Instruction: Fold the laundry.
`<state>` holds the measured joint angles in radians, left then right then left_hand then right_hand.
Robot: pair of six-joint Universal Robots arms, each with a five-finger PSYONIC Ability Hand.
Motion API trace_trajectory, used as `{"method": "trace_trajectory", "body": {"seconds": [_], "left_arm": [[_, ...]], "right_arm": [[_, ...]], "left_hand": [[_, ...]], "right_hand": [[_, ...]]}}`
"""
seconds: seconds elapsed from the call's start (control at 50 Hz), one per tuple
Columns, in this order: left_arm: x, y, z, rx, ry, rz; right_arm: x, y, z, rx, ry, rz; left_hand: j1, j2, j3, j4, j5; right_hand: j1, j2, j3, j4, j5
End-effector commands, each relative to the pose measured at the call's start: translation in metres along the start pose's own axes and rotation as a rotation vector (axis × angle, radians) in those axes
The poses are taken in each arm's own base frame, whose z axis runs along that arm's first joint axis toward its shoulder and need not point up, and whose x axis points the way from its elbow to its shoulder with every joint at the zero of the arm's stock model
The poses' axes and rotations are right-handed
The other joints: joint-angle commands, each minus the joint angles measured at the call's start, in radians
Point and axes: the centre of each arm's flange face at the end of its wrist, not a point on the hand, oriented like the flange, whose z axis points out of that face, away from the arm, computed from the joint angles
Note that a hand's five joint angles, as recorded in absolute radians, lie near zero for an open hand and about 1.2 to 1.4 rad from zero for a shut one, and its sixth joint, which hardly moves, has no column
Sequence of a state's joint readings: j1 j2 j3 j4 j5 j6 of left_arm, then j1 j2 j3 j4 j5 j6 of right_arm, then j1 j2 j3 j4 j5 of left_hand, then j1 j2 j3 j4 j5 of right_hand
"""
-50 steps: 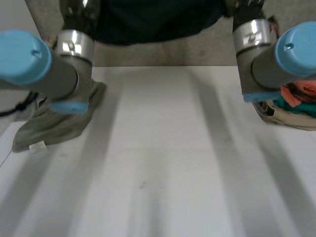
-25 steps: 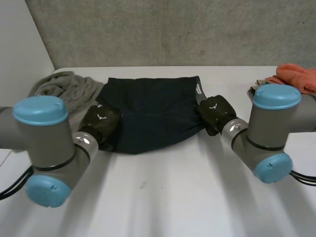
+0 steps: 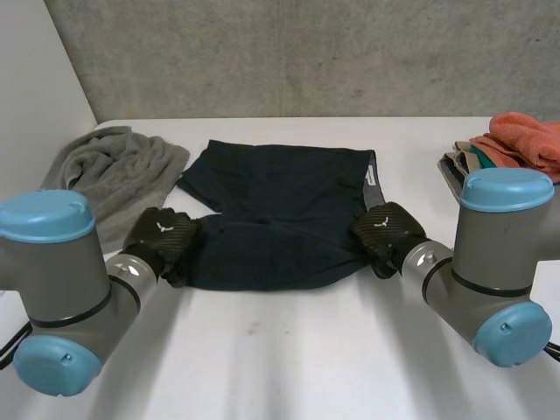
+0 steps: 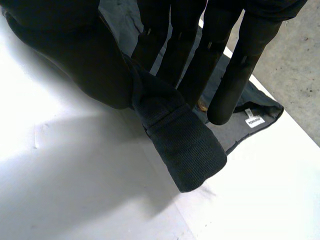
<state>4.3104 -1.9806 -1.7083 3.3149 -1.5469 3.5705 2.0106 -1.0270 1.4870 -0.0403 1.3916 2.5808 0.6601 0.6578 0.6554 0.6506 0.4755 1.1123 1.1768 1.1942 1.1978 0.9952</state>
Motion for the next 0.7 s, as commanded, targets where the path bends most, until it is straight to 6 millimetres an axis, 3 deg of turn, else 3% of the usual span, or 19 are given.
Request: {"method": "trace_trajectory", "body": {"seconds": [0.02,0.06,0.12,0.2,0.24,0.28,0.34,0.46,0.54,0.62,0.68,0.7], "left_arm": [[0.015,0.012,0.018,-0.009,0.099,-0.005],[0.019,0.016,0.026,-0.018,0.109,-0.001],[0.02,0.017,0.031,-0.017,0.108,0.0],[0.015,0.013,0.028,-0.02,0.09,0.006],[0.01,-0.002,0.013,0.002,0.075,0.014],[0.008,-0.005,-0.005,-0.022,0.077,0.017],[0.009,-0.01,-0.043,-0.079,0.113,0.042],[0.018,-0.001,-0.122,-0.243,0.24,0.197],[0.023,0.008,-0.158,-0.305,0.318,0.33],[0.025,0.008,-0.177,-0.302,0.352,0.406],[0.023,0.002,-0.172,-0.266,0.325,0.414],[0.019,-0.007,-0.163,-0.21,0.285,0.415]], "right_arm": [[-0.001,-0.002,0.003,0.014,0.005,-0.004],[-0.001,-0.001,0.004,0.016,0.006,-0.004],[0.0,0.0,0.004,0.015,0.011,-0.005],[0.004,-0.001,0.002,-0.006,0.036,-0.012],[0.002,0.002,-0.001,-0.029,0.028,-0.017],[-0.002,0.002,-0.01,-0.073,-0.004,-0.048],[0.0,-0.003,-0.037,-0.157,-0.058,-0.136],[-0.012,0.005,-0.089,-0.338,-0.215,-0.306],[-0.017,0.004,-0.121,-0.382,-0.27,-0.374],[-0.019,0.0,-0.134,-0.364,-0.269,-0.391],[-0.018,-0.002,-0.135,-0.351,-0.266,-0.389],[-0.017,-0.004,-0.134,-0.343,-0.263,-0.393]], "left_hand": [[0.096,0.099,0.101,0.106,0.107],[0.213,0.215,0.218,0.222,0.223],[0.685,0.687,0.689,0.694,0.695],[0.736,0.738,0.741,0.746,0.746],[0.736,0.738,0.741,0.746,0.746],[0.736,0.738,0.741,0.746,0.746],[0.736,0.738,0.741,0.746,0.746],[0.736,0.738,0.741,0.746,0.746],[0.736,0.738,0.741,0.746,0.746],[0.736,0.738,0.741,0.746,0.746],[0.736,0.738,0.741,0.746,0.746],[0.736,0.738,0.741,0.746,0.746]], "right_hand": [[0.284,0.219,0.202,0.198,0.227],[0.284,0.219,0.202,0.198,0.227],[0.284,0.219,0.202,0.198,0.227],[0.284,0.219,0.202,0.198,0.227],[0.284,0.219,0.202,0.198,0.227],[0.284,0.219,0.202,0.198,0.227],[0.284,0.219,0.202,0.198,0.227],[0.284,0.219,0.202,0.198,0.227],[0.284,0.219,0.202,0.198,0.227],[0.284,0.219,0.202,0.198,0.227],[0.284,0.219,0.202,0.198,0.227],[0.284,0.219,0.202,0.198,0.227]]}}
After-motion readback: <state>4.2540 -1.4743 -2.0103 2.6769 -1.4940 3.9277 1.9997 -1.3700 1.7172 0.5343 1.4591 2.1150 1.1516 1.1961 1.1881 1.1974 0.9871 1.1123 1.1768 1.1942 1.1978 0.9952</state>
